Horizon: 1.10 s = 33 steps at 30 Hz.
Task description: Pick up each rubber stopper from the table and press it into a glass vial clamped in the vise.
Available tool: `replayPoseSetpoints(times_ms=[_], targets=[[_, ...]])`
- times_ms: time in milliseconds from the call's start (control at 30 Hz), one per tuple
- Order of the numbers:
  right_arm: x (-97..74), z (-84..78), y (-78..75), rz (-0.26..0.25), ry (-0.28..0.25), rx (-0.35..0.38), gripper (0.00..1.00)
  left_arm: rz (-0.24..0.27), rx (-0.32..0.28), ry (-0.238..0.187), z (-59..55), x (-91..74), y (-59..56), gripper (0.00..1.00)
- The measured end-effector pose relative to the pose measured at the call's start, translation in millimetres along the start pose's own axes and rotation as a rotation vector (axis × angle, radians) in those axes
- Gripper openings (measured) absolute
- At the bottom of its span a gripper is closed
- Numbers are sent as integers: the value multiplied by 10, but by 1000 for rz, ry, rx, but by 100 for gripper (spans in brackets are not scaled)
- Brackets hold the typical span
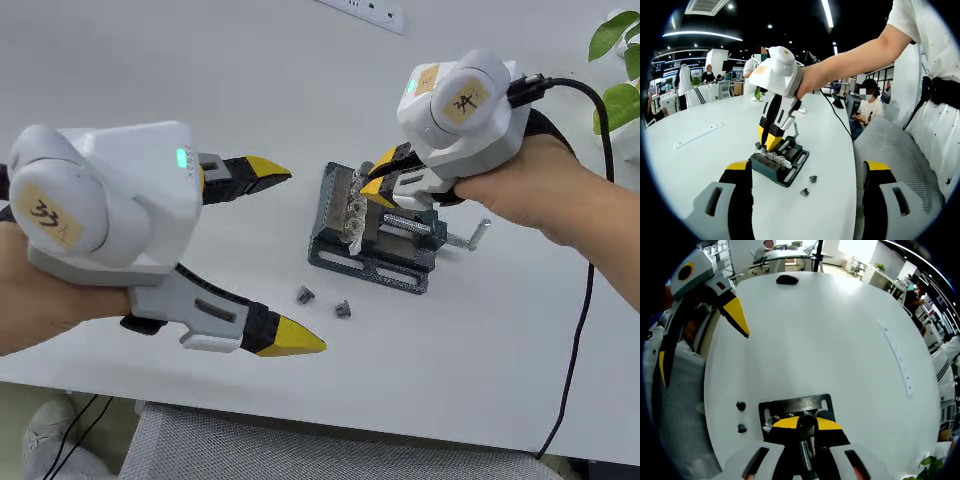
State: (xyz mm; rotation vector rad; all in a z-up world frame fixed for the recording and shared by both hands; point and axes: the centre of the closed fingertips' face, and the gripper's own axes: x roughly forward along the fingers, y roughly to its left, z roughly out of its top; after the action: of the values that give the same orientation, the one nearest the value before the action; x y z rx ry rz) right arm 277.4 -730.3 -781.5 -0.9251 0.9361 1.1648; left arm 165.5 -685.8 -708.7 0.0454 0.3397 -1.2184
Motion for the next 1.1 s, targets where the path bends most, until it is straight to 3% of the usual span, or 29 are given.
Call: replayPoseSetpoints(times_ms=[367, 533, 1100], targets=[[2, 0, -6, -2, -4, 17, 5, -1, -4, -5, -3, 10, 13, 90], [14, 9, 16, -18, 2, -21, 5, -1, -7, -4, -8, 17, 18, 90], [8, 5, 16, -36, -1, -27, 5, 0, -12, -3, -36, 11, 15, 90]])
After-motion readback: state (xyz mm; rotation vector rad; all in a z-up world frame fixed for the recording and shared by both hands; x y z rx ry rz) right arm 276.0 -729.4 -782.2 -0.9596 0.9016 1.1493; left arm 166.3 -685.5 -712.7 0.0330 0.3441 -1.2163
